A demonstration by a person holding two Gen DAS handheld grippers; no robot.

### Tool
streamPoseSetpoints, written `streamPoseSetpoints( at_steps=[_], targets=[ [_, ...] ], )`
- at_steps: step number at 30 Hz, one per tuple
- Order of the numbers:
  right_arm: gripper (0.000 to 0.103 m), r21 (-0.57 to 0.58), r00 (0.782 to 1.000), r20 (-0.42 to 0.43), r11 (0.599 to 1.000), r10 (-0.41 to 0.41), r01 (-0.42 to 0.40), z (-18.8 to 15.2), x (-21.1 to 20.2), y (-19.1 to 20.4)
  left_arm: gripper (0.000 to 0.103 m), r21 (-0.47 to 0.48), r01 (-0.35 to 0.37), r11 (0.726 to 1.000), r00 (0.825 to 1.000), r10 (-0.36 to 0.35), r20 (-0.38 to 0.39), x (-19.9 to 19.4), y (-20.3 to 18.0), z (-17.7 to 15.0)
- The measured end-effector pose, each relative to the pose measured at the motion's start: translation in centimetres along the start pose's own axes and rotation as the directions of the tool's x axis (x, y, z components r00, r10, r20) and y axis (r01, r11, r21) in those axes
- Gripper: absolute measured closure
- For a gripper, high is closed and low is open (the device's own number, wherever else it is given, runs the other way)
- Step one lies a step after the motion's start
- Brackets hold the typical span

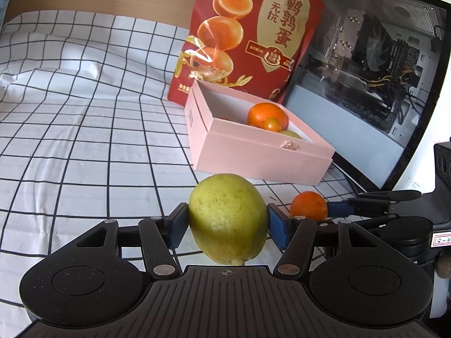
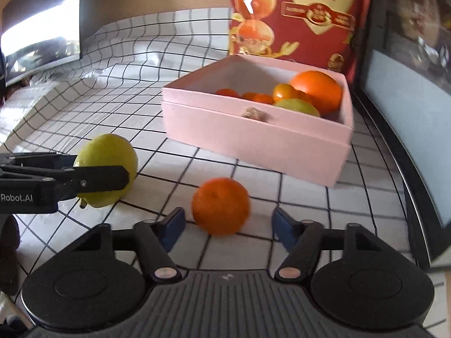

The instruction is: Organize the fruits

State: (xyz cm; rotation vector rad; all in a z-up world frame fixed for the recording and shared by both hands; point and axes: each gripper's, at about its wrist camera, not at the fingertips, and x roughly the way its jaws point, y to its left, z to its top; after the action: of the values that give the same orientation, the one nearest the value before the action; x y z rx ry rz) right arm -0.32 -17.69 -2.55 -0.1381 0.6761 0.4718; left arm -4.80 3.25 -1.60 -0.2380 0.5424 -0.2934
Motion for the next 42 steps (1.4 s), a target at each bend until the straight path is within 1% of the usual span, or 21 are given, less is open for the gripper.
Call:
streamPoseSetpoints(
  at_steps=[1, 3, 7, 11, 13, 18, 20, 21, 23, 26, 28, 31, 33, 35, 36, 38, 40, 42],
  targets=[
    [0.055, -0.005, 1.000, -0.002, 1.000, 0.005, -0.005, 0.1, 0.0, 0.2, 0.038, 0.000, 0.000, 1.000, 1.000, 0.000, 0.000, 0.0, 0.0, 0.0],
    [0.061, -0.027, 1.000, 0.015, 1.000, -0.010, 0.011, 0.2, -0.4, 0.7, 0.038, -0.002, 0.001, 1.000, 1.000, -0.001, 0.002, -0.1, 0.0, 0.0],
    [0.061, -0.055, 1.000, 0.016, 0.998, 0.009, -0.008, -0.2, -1.2, 1.0, 0.038, -0.004, 0.001, 1.000, 1.000, -0.001, 0.006, -0.1, 0.0, -0.1],
    [0.061, -0.080, 1.000, 0.028, 0.997, 0.007, -0.005, -1.2, -2.0, 1.0, 0.038, -0.003, 0.000, 1.000, 1.000, 0.000, 0.010, -0.2, 0.0, -0.2],
    [0.061, -0.083, 0.999, 0.032, 0.997, -0.008, 0.011, -1.4, -2.4, 0.9, 0.038, -0.006, -0.009, 1.000, 1.000, 0.009, 0.015, -0.3, 0.0, -0.2],
    [0.061, -0.043, 0.999, 0.029, 0.999, -0.016, 0.017, -1.5, -2.6, -0.4, 0.038, 0.003, 0.001, 1.000, 1.000, -0.001, 0.031, -0.6, -0.1, -0.1],
    [0.061, -0.021, 0.999, 0.026, 0.999, -0.026, 0.026, -1.4, -2.6, -1.0, 0.038, -0.002, 0.023, 1.000, 1.000, -0.023, 0.018, -0.5, -0.1, 0.3],
    [0.061, -0.013, 0.999, 0.025, 0.999, -0.032, 0.033, -1.3, -2.7, -1.2, 0.038, -0.014, 0.046, 0.999, 0.999, -0.046, 0.005, -0.3, -0.1, 0.7],
    [0.061, -0.005, 0.999, 0.027, 0.999, -0.044, 0.045, -1.0, -2.9, -1.5, 0.038, -0.026, 0.074, 0.997, 0.997, -0.074, 0.003, -0.3, -0.4, 2.0],
    [0.061, 0.005, 0.997, 0.058, 0.999, -0.054, 0.054, 0.4, -3.9, -2.0, 0.038, 0.038, 0.086, 0.996, 0.995, -0.088, 0.053, -0.8, -2.2, 5.4],
    [0.061, 0.011, 0.994, 0.101, 0.999, -0.051, 0.050, 2.2, -4.9, -2.3, 0.038, 0.079, 0.090, 0.993, 0.991, -0.097, 0.087, -0.6, -3.5, 8.3],
    [0.061, 0.031, 0.988, 0.150, 0.999, -0.045, 0.041, 5.7, -5.8, -2.9, 0.038, 0.093, 0.099, 0.991, 0.989, -0.109, 0.102, 1.4, -4.4, 13.1],
    [0.061, 0.048, 0.983, 0.172, 0.997, -0.070, 0.063, 8.3, -5.8, -3.5, 0.038, 0.113, 0.095, 0.989, 0.989, -0.107, 0.107, 3.3, -4.8, 16.0],
    [0.061, 0.060, 0.976, 0.189, 0.994, -0.106, 0.096, 10.5, -5.2, -4.1, 0.038, 0.106, 0.088, 0.990, 0.990, -0.098, 0.101, 5.7, -4.7, 18.7],
    [0.061, 0.074, 0.973, 0.192, 0.991, -0.125, 0.112, 11.6, -4.7, -4.5, 0.038, 0.093, 0.085, 0.992, 0.992, -0.093, 0.085, 7.0, -4.3, 19.9],
    [0.061, 0.098, 0.971, 0.185, 0.986, -0.150, 0.133, 12.9, -3.5, -5.2, 0.038, 0.067, 0.073, 0.995, 0.997, -0.075, 0.029, 9.5, -3.4, 21.2],
    [0.061, 0.115, 0.975, 0.154, 0.983, -0.158, 0.142, 13.5, -1.6, -5.7, 0.038, 0.055, 0.037, 0.998, 0.998, -0.034, -0.056, 12.5, -2.7, 21.4],
    [0.061, 0.131, 0.984, 0.113, 0.984, -0.138, 0.123, 13.4, 0.3, -6.1, 0.038, 0.064, 0.008, 0.998, 0.993, 0.000, -0.119, 14.9, -1.9, 20.7]
  ],
)
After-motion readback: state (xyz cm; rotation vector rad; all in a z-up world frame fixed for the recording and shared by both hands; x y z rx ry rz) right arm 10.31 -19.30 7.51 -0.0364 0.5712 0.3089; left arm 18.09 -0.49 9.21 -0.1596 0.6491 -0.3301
